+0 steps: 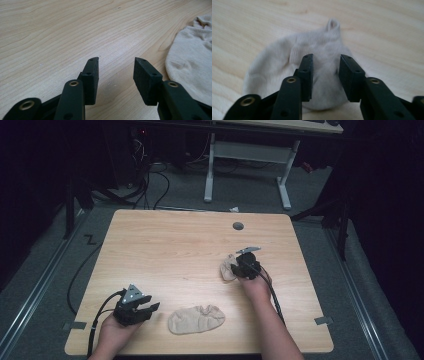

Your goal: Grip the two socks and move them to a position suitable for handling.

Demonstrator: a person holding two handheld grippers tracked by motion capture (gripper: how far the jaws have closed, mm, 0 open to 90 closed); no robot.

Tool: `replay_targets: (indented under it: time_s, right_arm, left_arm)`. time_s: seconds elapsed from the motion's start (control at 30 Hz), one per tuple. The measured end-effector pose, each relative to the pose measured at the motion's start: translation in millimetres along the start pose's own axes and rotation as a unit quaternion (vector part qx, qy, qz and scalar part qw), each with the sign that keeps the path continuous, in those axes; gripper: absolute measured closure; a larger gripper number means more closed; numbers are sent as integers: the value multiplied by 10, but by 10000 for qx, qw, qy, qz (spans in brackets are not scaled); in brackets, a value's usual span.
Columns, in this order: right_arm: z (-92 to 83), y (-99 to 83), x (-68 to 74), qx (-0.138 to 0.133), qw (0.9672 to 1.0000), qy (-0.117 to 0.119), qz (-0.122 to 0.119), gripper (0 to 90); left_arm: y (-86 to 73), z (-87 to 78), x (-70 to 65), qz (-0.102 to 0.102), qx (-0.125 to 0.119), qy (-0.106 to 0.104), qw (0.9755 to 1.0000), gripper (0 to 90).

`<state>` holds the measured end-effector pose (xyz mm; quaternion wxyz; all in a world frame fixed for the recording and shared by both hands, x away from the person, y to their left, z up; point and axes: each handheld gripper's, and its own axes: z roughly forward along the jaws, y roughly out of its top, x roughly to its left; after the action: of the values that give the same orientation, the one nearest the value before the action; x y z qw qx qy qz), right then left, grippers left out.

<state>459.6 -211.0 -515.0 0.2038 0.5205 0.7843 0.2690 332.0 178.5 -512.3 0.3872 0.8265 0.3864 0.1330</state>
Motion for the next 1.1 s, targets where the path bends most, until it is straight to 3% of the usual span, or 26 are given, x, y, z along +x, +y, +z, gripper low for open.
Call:
replay_targets:
  time_s: [0.07, 0.4, 0.6, 0.7, 0.8, 0.83, 0.87, 0.93, 0.97, 1.1]
  right_arm:
    - [-21, -65, 25, -135, 9999, 27, -2, 674]
    - [-295, -424, 344, -279, 9996, 80, 34, 678]
    - [-427, -569, 514, -287, 9991, 258, -176, 667]
    - [-491, -576, 515, -484, 9977, 388, -268, 639]
    - [-628, -571, 449, -884, 9946, 339, -425, 624]
    - [-628, -571, 449, -884, 9946, 339, -425, 624]
    - [-683, -596, 323, -1029, 9937, 235, -388, 690]
    - [-683, -618, 189, -1014, 9943, 264, -204, 861]
    - [-670, -614, 145, -996, 9945, 298, -156, 900]
    - [-554, -532, 95, -855, 9956, 299, -242, 900]
  left_arm:
    - [-1, -8, 0, 4, -3, -16, 10000, 560]
    - [11, 18, -46, 72, 9, -44, 10000, 560]
    - [16, 34, -84, 125, 43, -81, 9999, 557]
    - [22, 35, -95, 144, 40, -72, 9999, 556]
    - [19, 42, -97, 127, 34, -58, 9999, 556]
    - [19, 42, -97, 127, 34, -58, 9999, 556]
    - [18, 47, -93, 127, 39, -57, 9999, 556]
    - [21, 55, -84, 138, 68, -79, 9999, 556]
    - [22, 66, -85, 137, 61, -67, 9999, 556]
    - [28, 82, -88, 145, 95, -55, 9998, 556]
